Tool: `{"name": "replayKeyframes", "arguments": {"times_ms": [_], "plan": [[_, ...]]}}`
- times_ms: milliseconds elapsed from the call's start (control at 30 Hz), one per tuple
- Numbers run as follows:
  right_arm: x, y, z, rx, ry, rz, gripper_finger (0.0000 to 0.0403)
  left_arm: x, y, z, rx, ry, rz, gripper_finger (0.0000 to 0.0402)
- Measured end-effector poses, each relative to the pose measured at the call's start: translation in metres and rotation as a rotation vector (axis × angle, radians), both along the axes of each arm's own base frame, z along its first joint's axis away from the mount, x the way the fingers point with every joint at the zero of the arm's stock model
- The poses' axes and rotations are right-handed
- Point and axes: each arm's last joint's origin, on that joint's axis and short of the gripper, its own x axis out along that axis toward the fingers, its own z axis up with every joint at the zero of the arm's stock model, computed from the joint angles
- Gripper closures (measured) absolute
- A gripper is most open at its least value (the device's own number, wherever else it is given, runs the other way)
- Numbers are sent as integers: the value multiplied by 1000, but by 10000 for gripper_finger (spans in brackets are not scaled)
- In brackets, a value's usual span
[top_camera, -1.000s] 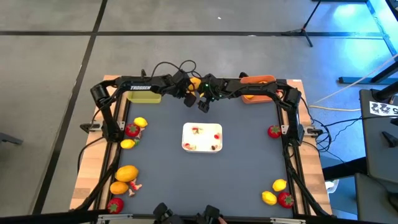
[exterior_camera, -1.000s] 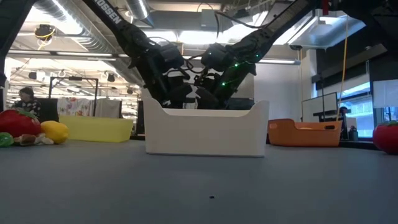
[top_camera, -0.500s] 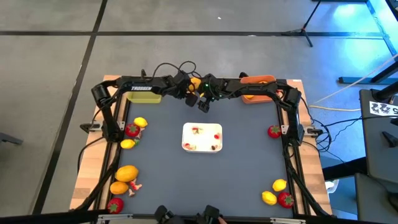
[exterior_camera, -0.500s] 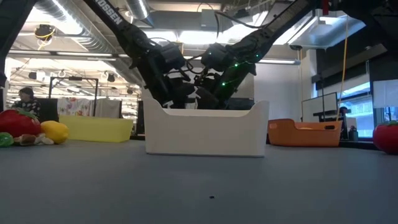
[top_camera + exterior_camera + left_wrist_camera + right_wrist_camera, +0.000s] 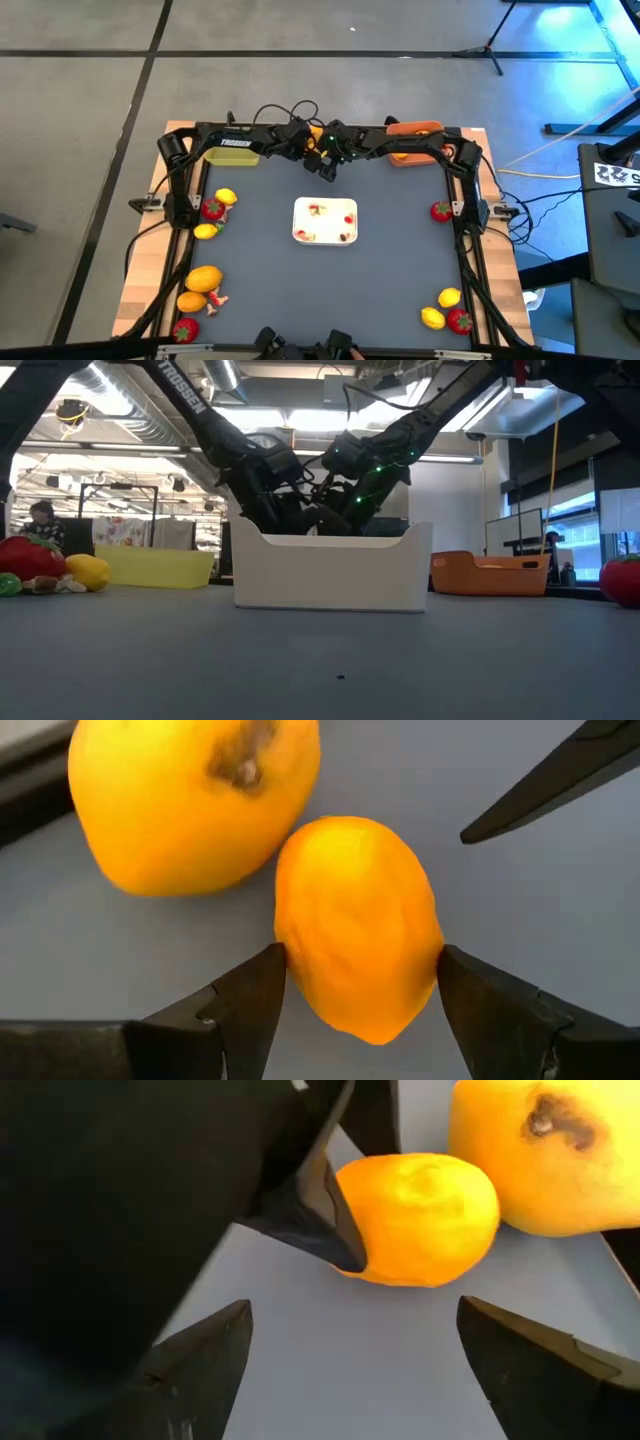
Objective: Sort produce into baskets
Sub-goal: Put the yellow lemon into the orange bin
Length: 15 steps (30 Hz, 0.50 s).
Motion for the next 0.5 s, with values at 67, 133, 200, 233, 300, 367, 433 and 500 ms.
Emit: {"name": "replayKeyframes", "arguments": {"times_ms": [67,133,200,233,300,367,433,500], "plan": [[0,0,0,-2,0,0,55,0,1,0,16,2,-20,150],[0,0,0,-5,-1,4,55,0,1,0,32,15,-46,152],[0,0,0,-8,-1,7,55,0,0,-1,41,26,-66,159],[0,0,0,-10,0,10,55,0,0,-1,44,32,-74,166],[1,1,0,-13,1,15,55,0,0,-2,52,37,-88,185],[0,1,0,-19,7,15,55,0,0,-2,64,44,-107,208],[-1,1,0,-13,25,14,55,0,0,-2,79,55,-131,232],[-5,2,3,-11,49,12,55,0,0,-2,93,65,-152,251]]}}
